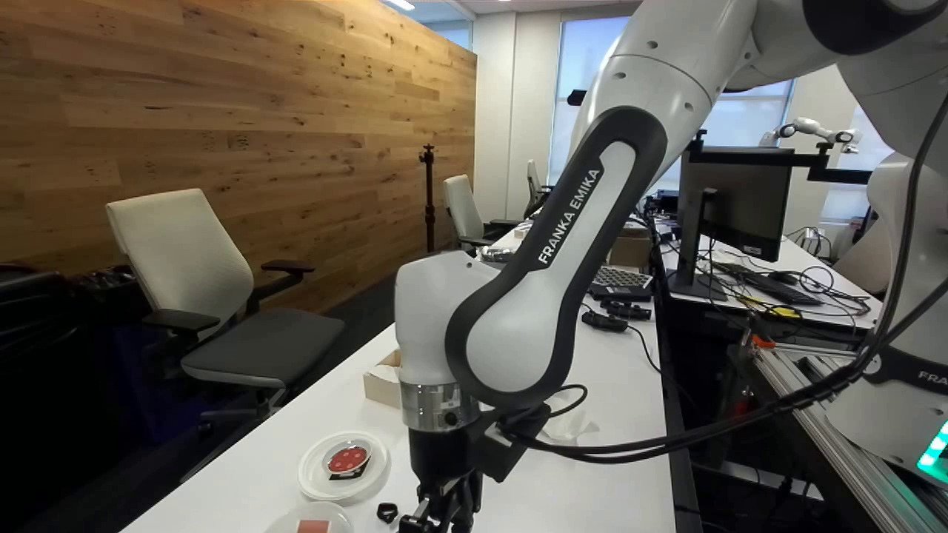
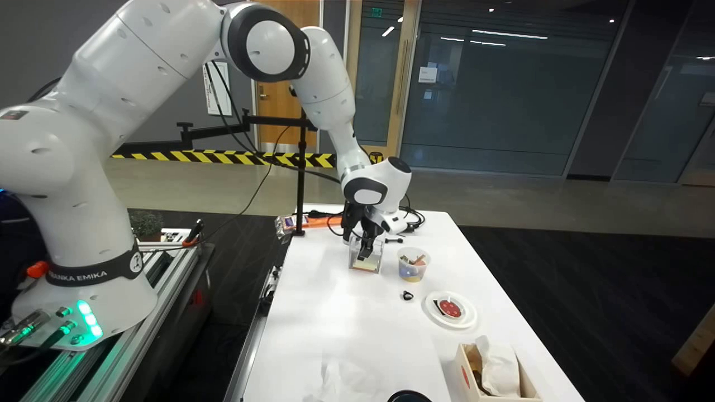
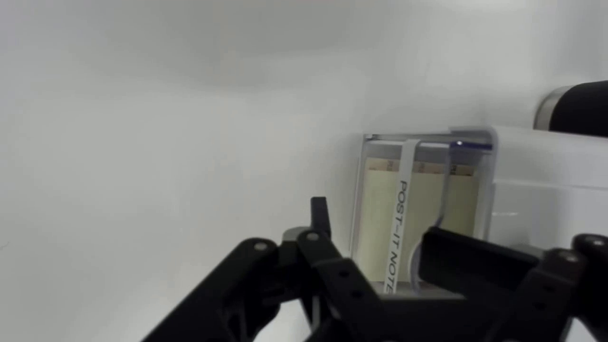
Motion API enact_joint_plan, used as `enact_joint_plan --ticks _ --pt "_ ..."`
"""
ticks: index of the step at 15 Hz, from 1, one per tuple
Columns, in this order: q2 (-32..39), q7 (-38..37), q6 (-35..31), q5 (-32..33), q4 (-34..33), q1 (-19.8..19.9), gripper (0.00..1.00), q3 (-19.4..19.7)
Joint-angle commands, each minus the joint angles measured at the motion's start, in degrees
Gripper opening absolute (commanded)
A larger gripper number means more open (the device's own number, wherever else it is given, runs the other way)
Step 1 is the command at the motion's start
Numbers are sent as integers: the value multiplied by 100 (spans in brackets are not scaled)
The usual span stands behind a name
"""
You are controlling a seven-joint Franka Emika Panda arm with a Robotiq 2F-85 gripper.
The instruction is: Pick up one of the post-its
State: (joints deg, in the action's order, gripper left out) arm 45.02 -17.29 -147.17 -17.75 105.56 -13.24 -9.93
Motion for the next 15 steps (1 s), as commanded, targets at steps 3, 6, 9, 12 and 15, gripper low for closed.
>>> enact_joint_plan --ticks 3,6,9,12,15 --pt "148 -67 86 -43 -230 19 4 -17" --pt "157 -70 86 -67 -283 33 0 -30" --pt "129 -85 134 -70 -282 47 25 -32" --pt "-18 -110 1 -103 -124 76 39 -19" --pt "-205 -291 -179 -125 122 75 59 108"
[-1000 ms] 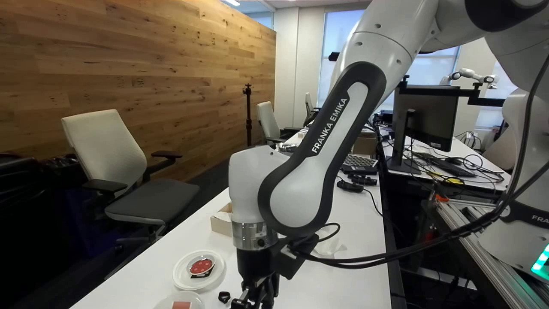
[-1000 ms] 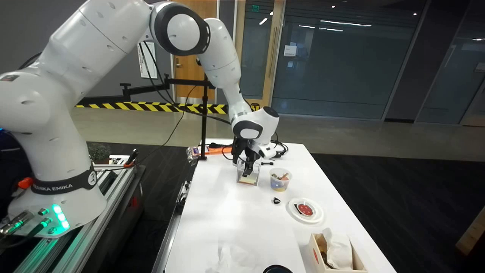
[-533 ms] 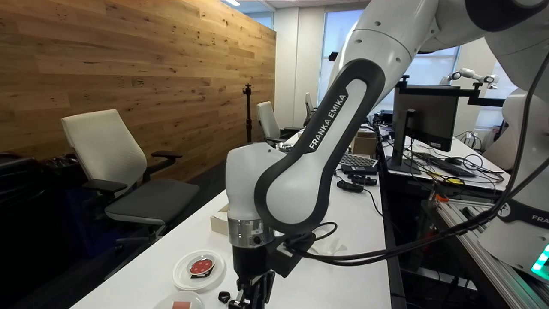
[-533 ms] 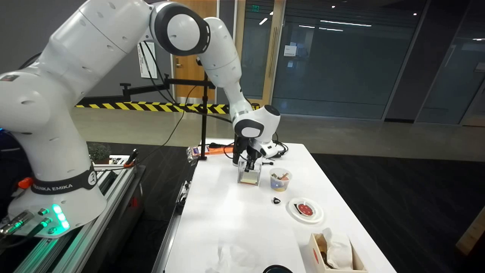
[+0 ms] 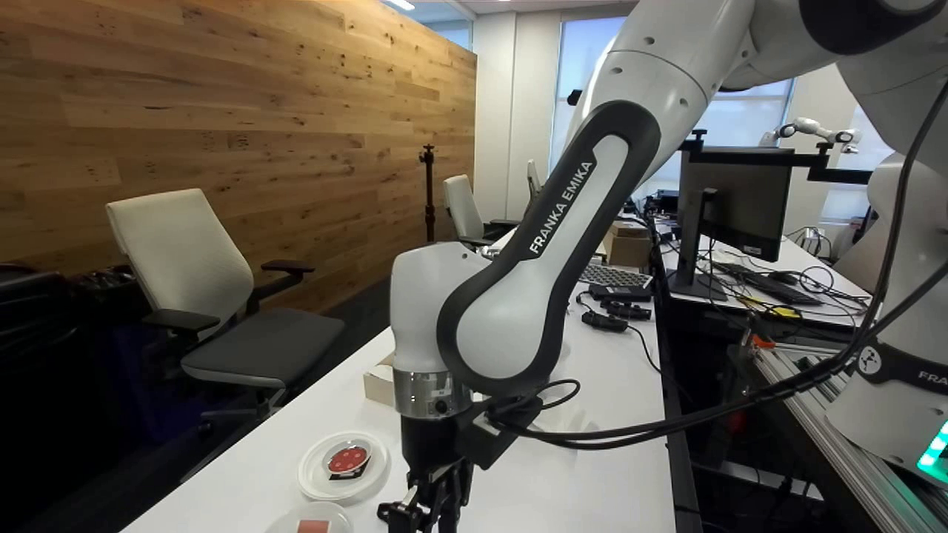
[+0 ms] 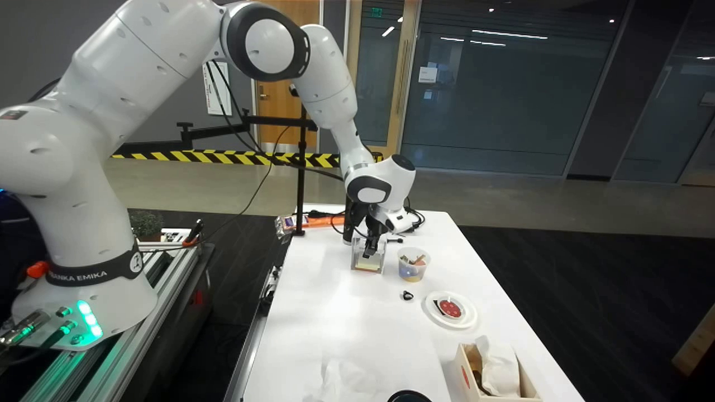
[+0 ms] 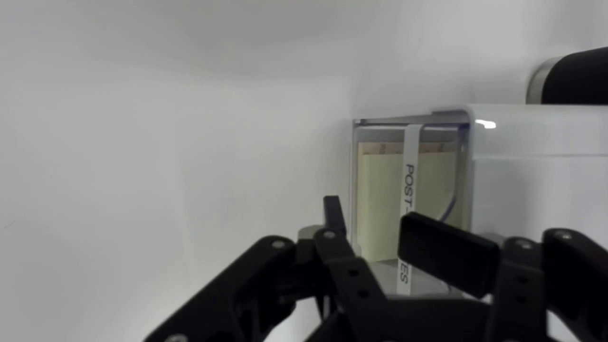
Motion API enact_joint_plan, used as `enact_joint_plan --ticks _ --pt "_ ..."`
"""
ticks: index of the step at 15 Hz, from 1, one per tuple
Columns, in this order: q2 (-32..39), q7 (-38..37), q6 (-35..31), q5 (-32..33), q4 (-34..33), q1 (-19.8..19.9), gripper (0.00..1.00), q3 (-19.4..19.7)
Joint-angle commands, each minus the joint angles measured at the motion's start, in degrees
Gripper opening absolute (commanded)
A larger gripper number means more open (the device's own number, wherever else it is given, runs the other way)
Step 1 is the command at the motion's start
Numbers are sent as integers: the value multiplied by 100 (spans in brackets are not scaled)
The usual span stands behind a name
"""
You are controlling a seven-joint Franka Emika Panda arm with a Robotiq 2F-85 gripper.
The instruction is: Pick up one of the post-its
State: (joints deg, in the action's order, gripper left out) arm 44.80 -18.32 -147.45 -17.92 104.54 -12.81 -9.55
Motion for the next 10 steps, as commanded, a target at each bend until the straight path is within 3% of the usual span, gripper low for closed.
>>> enact_joint_plan --ticks 1,6,10 --pt "-254 -237 -254 -159 357 64 67 89" --pt "-403 -445 -643 -336 763 154 99 104" --pt "-452 -224 -966 -561 1031 396 100 -176"
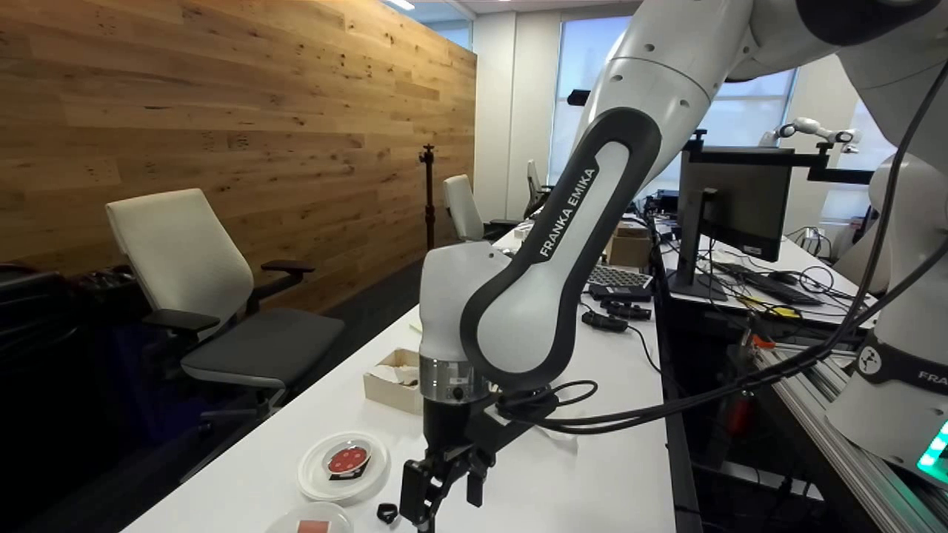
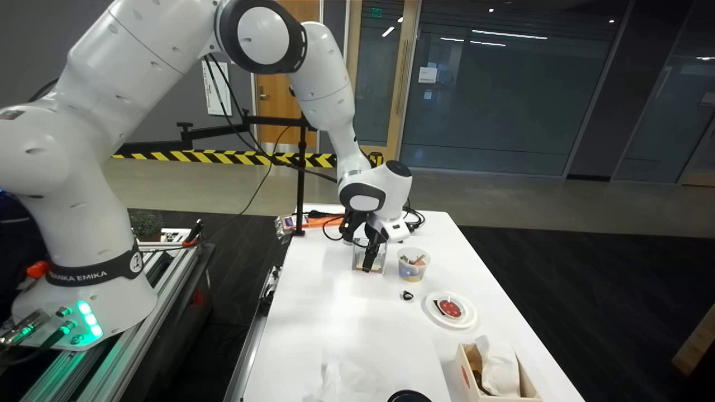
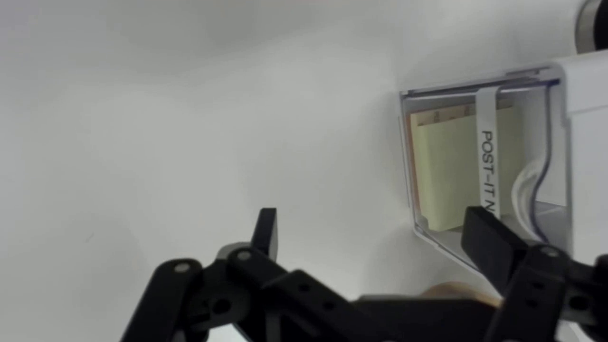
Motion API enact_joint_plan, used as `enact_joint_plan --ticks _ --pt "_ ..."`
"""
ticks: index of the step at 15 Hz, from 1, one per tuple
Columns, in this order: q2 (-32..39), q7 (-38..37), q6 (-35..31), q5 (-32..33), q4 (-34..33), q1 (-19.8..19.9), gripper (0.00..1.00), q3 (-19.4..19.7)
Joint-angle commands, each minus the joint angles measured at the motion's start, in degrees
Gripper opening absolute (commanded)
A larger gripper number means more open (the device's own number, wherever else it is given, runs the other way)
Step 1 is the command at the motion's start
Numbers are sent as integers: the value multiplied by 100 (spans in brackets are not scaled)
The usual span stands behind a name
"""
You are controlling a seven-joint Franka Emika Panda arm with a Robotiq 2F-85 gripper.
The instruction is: Pick up one of the post-its
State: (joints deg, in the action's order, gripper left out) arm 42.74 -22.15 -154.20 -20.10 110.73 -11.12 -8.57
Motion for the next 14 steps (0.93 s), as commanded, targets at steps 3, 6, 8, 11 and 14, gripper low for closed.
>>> enact_joint_plan --ticks 3,6,8,11,14 --pt "-197 566 -538 -611 550 607 100 -710" --pt "-140 1123 -715 -874 672 1123 100 -1169" --pt "-145 1465 -711 -958 759 1435 100 -1384" --pt "-115 2042 -571 -976 798 1886 100 -1647" --pt "-63 2592 -346 -851 730 2171 100 -1799"
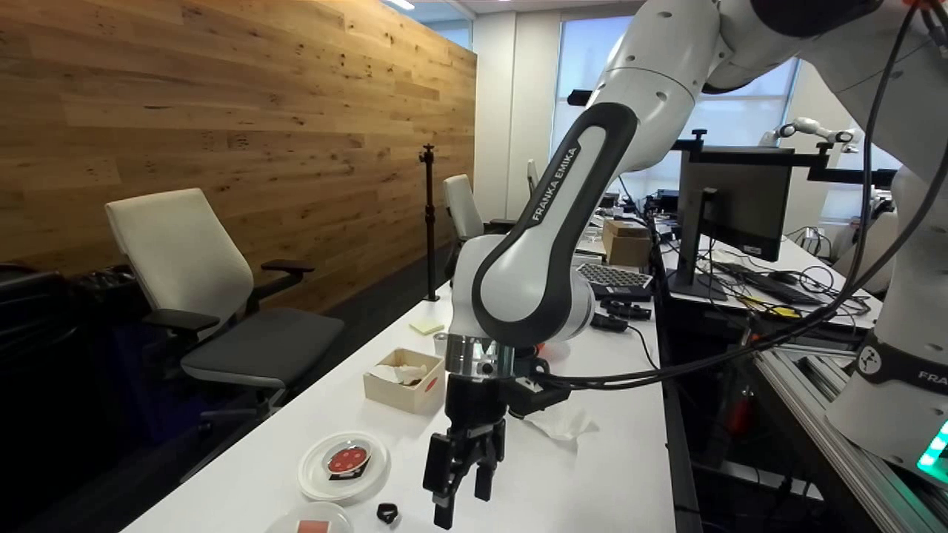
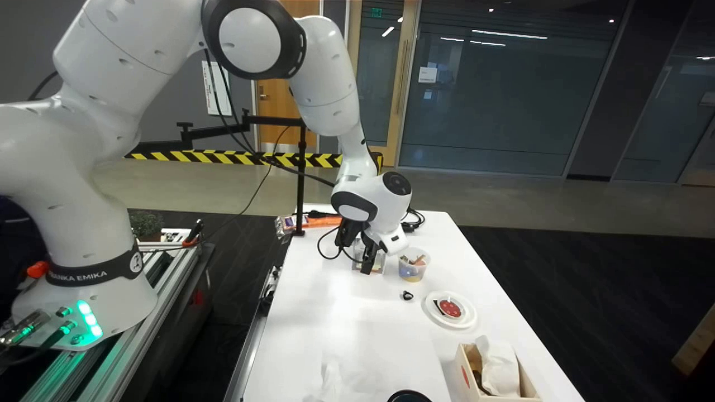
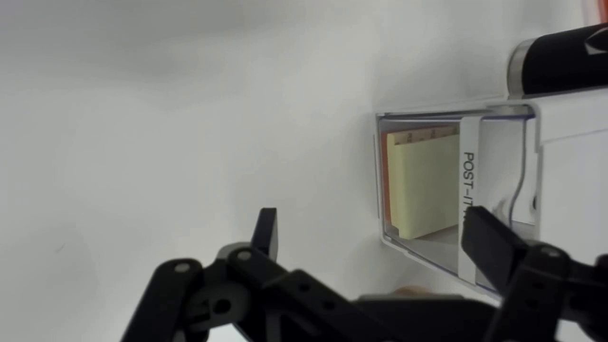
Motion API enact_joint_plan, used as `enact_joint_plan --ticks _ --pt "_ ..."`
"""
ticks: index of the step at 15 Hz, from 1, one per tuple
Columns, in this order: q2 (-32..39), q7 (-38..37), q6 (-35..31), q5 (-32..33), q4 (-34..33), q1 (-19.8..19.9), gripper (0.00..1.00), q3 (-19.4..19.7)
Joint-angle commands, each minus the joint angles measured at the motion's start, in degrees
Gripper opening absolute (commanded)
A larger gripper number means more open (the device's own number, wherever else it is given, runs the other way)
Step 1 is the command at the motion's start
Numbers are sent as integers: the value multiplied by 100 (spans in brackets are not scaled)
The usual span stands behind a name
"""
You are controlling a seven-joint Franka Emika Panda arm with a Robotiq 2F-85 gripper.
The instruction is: Pick up one of the post-its
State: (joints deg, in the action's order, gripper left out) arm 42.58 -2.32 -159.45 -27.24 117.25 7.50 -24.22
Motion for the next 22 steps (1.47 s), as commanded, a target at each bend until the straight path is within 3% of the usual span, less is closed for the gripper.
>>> enact_joint_plan --ticks 1,4,8,22 --pt "-38 792 293 -90 39 365 100 -258" --pt "-17 1294 601 -44 -26 461 100 -301" --pt "12 1626 955 10 -175 312 100 -206" --pt "434 1455 1459 52 -1208 -443 100 167"
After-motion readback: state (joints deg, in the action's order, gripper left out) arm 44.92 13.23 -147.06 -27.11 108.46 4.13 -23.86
